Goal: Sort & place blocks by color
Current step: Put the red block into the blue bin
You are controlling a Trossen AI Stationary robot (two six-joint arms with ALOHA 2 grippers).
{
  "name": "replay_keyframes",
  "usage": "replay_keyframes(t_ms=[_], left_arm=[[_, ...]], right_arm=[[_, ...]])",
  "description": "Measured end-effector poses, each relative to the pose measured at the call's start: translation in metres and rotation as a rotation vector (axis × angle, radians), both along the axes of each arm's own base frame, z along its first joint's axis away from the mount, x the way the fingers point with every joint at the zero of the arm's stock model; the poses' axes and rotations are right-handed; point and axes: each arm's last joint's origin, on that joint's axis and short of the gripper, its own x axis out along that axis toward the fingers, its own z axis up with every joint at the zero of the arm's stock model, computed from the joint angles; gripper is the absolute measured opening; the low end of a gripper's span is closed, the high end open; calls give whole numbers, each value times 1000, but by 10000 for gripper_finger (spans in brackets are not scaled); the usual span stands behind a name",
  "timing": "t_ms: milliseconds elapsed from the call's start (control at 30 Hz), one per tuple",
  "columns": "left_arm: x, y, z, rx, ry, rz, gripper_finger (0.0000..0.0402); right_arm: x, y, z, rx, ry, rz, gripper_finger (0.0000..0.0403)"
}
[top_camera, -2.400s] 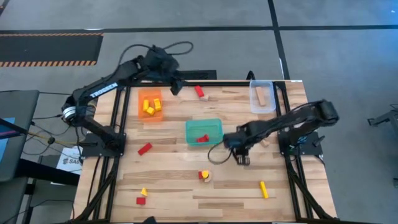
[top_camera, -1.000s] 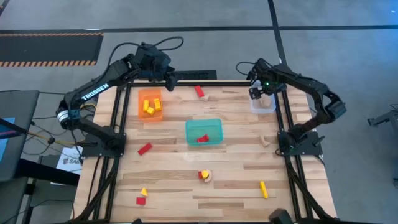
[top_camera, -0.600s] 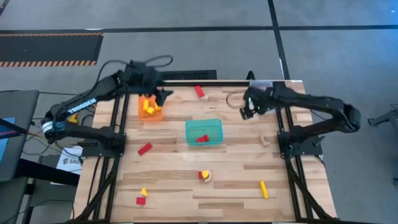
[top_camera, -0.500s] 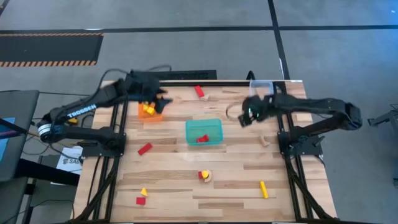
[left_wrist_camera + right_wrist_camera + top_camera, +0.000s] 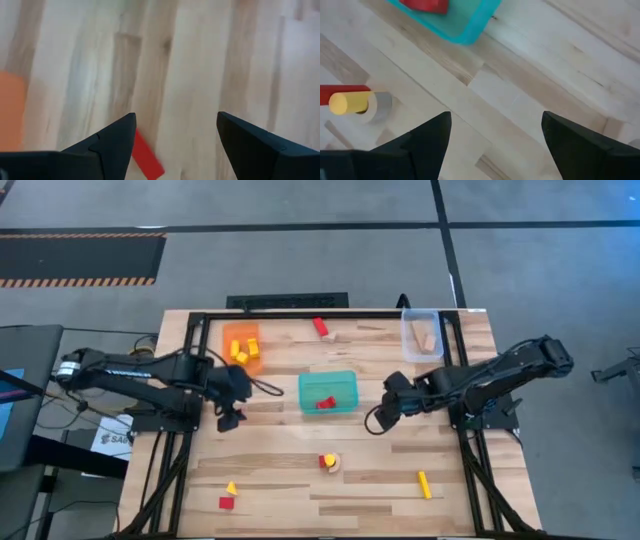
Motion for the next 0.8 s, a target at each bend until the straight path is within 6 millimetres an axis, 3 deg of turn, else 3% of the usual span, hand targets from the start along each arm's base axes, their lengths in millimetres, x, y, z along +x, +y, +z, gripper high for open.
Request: replay_keyframes(t_ms=[300,533,800], left_arm=[[-4,-5,-19,19,286,391,265],[16,-6,-47,61,446,451,265],[31,-12,-83,102,526,387,265]], right_arm=[[2,-6,2,-59,-22,26,329],[3,-14,2,-99,-11,55,329],[3,-17,2,-111,-2,72,329]])
